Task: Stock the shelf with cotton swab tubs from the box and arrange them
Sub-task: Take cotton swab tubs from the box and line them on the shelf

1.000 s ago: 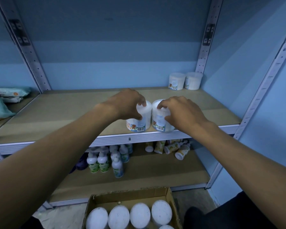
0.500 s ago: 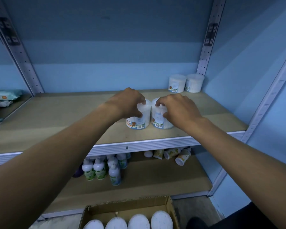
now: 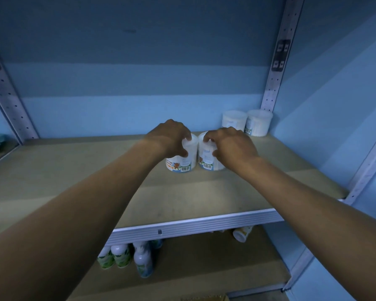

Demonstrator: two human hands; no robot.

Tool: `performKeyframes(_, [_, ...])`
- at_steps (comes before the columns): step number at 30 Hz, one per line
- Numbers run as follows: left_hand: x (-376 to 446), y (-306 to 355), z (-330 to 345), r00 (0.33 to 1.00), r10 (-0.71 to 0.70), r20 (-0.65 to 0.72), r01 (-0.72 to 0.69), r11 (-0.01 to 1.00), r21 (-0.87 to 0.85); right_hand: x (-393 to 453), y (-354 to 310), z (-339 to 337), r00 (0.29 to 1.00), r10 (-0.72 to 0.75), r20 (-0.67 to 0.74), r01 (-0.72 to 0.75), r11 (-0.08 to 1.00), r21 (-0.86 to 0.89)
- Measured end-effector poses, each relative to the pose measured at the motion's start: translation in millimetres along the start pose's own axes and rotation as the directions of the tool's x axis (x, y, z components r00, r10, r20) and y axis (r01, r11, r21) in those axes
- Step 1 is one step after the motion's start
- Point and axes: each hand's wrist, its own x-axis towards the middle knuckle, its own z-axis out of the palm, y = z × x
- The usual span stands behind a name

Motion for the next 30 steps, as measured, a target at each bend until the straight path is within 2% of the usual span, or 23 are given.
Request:
performKeyframes(7, [30.9,-5.7,4.4,1.000,0.016,-0.025,-0.016,1.000,-0.005,35.2,9.4,15.4,0.998,0.043,0.048,-0.044,0.999,0.021])
performKeyframes(15, [69.3,-15.8,15.3,0.997,0.037,-0.070,-0.037,0.999,-0.002,65.5,21.6,36.8,0.999,0.018,-0.039,-0.016,0.999,0.036])
performKeyframes(30, [132.7,-31.1,25.9,0.991,0.093,-0.096,-0.089,0.995,0.045,129.1,45.7,71.9,0.997,0.023,-0.076,-0.021,0.999,0.033])
